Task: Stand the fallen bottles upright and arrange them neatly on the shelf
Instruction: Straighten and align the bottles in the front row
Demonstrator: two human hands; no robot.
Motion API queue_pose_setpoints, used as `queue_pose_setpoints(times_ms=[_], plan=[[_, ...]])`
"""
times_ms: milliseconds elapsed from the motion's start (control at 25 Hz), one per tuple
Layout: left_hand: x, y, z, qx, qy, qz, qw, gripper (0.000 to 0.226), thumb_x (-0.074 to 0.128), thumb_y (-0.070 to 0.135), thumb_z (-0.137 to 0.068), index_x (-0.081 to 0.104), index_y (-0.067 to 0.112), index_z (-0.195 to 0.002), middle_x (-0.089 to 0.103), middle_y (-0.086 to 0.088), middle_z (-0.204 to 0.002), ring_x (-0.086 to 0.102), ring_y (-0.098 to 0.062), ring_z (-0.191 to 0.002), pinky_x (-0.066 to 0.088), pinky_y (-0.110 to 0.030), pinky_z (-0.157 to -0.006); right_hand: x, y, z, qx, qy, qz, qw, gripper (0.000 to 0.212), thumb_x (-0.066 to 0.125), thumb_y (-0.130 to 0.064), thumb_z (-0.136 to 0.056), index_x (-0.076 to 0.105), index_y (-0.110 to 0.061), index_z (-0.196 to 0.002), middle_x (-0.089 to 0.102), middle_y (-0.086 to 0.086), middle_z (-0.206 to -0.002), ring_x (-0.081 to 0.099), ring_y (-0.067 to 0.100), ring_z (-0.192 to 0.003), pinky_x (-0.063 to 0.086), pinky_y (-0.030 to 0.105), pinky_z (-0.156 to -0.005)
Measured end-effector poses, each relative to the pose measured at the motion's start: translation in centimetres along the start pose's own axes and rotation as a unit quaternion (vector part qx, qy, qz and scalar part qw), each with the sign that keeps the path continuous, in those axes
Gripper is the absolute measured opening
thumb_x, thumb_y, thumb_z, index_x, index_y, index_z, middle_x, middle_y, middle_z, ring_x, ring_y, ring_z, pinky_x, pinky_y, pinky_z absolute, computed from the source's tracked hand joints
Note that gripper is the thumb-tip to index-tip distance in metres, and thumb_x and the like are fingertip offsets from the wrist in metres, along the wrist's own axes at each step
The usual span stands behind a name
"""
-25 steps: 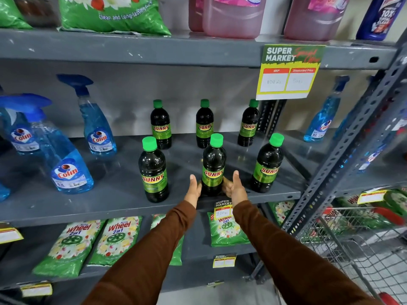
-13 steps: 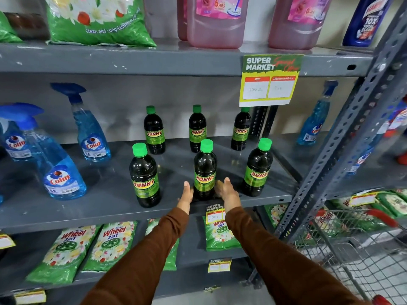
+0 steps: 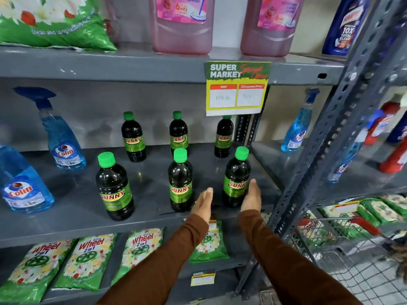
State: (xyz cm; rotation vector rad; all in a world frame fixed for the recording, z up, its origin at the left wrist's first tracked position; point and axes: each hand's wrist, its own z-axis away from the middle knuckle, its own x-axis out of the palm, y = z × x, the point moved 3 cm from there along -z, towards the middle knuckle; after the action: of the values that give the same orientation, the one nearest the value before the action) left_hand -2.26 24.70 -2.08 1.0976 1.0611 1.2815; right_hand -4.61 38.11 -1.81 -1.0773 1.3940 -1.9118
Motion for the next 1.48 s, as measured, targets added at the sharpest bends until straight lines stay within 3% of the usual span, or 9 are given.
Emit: queue_pose_setpoints(times_ms=[80, 240, 1000, 1080, 1160, 1240, 1320, 1400, 1480], plan=[[1.5, 0.8, -1.3, -0.073, -0.039, 0.044, 0.996, 0.073, 0.021, 0.057, -0.089, 0.020, 0.007, -0.142, 0.018, -0.009, -0.155, 0.019, -0.022, -0.143, 0.012, -0.034, -0.119, 0.3, 0.0, -1.2, 0.050, -0.045, -0.031, 0.997, 0.052, 0.037, -0.039, -0.093, 0.042, -0.005, -0.131, 0.048, 0.011, -0.135, 0.046, 0.017, -0.114, 0.035, 0.032, -0.102], [3.9, 2.3, -1.7, -0.120, -0.096, 0.069, 0.986, 0.067, -0.004, 0.046, -0.092, 0.006, 0.004, -0.143, 0.003, -0.012, -0.156, 0.003, -0.023, -0.145, 0.003, -0.033, -0.118, -0.6, 1.1, -3.1, 0.090, -0.030, 0.050, 0.994, 0.066, 0.040, -0.053, -0.087, 0.045, -0.002, -0.129, 0.050, 0.014, -0.135, 0.048, 0.026, -0.121, 0.036, 0.039, -0.106], [7.6, 2.8, -2.5, -0.129, -0.084, 0.076, 0.985, 0.070, -0.005, 0.048, -0.091, 0.014, 0.005, -0.143, 0.012, -0.012, -0.156, 0.012, -0.022, -0.144, 0.008, -0.030, -0.116, -3.2, 1.8, -6.2, 0.102, -0.084, 0.064, 0.989, 0.064, 0.030, -0.054, -0.089, 0.048, -0.007, -0.128, 0.045, 0.015, -0.140, 0.042, 0.026, -0.126, 0.030, 0.032, -0.102], [7.2, 2.0, -2.1, -0.119, -0.051, 0.044, 0.991, 0.082, 0.002, 0.063, -0.085, 0.016, 0.007, -0.143, 0.013, -0.011, -0.156, 0.014, -0.022, -0.144, 0.010, -0.032, -0.117, -3.1, 1.7, -5.7, 0.091, -0.065, 0.047, 0.993, 0.062, 0.034, -0.051, -0.089, 0.046, -0.004, -0.129, 0.048, 0.012, -0.136, 0.044, 0.025, -0.124, 0.032, 0.033, -0.104], [6.4, 0.9, -1.8, -0.097, 0.007, 0.056, 0.994, 0.108, 0.021, 0.086, -0.064, 0.029, 0.010, -0.140, 0.024, -0.012, -0.153, 0.024, -0.024, -0.141, 0.017, -0.037, -0.117, -3.4, 0.7, -3.9, -0.007, 0.025, 0.086, 0.996, 0.057, 0.036, -0.049, -0.087, 0.054, -0.003, -0.114, 0.054, 0.010, -0.112, 0.049, 0.028, -0.113, 0.037, 0.039, -0.100], [5.5, -0.4, -1.1, -0.020, 0.129, 0.040, 0.991, 0.078, 0.033, 0.074, -0.073, 0.058, 0.011, -0.112, 0.058, -0.017, -0.123, 0.051, -0.027, -0.117, 0.037, -0.036, -0.102, -3.3, -0.8, -0.7, -0.169, 0.084, 0.151, 0.970, 0.048, 0.031, -0.052, -0.082, 0.049, -0.008, -0.086, 0.049, 0.011, -0.087, 0.051, 0.030, -0.087, 0.041, 0.042, -0.082], [3.1, -0.7, 1.2, 0.074, 0.283, 0.022, 0.956, 0.048, 0.029, 0.054, -0.080, 0.053, 0.012, -0.078, 0.059, -0.015, -0.083, 0.055, -0.029, -0.086, 0.039, -0.035, -0.078, -1.4, -1.0, 2.6, -0.268, -0.034, 0.184, 0.945, 0.034, 0.031, -0.049, -0.083, 0.040, -0.018, -0.074, 0.044, 0.004, -0.072, 0.045, 0.022, -0.070, 0.039, 0.035, -0.068], [0.3, -0.5, 3.3, 0.098, 0.435, 0.017, 0.895, 0.044, 0.029, 0.037, -0.083, 0.051, -0.001, -0.084, 0.056, -0.025, -0.086, 0.053, -0.036, -0.087, 0.038, -0.040, -0.076, 1.6, -0.1, 4.8, -0.286, -0.181, 0.210, 0.917, 0.027, 0.031, -0.051, -0.086, 0.035, -0.031, -0.068, 0.039, -0.005, -0.066, 0.039, 0.014, -0.065, 0.036, 0.029, -0.065], [-2.2, -0.4, 3.4, 0.078, 0.507, 0.023, 0.858, 0.049, 0.032, 0.030, -0.080, 0.053, -0.011, -0.095, 0.056, -0.034, -0.101, 0.053, -0.041, -0.097, 0.040, -0.045, -0.087, 4.3, 1.4, 6.0, -0.198, -0.265, 0.164, 0.929, 0.027, 0.034, -0.058, -0.082, 0.045, -0.034, -0.075, 0.051, -0.002, -0.081, 0.046, 0.012, -0.080, 0.042, 0.035, -0.082]])
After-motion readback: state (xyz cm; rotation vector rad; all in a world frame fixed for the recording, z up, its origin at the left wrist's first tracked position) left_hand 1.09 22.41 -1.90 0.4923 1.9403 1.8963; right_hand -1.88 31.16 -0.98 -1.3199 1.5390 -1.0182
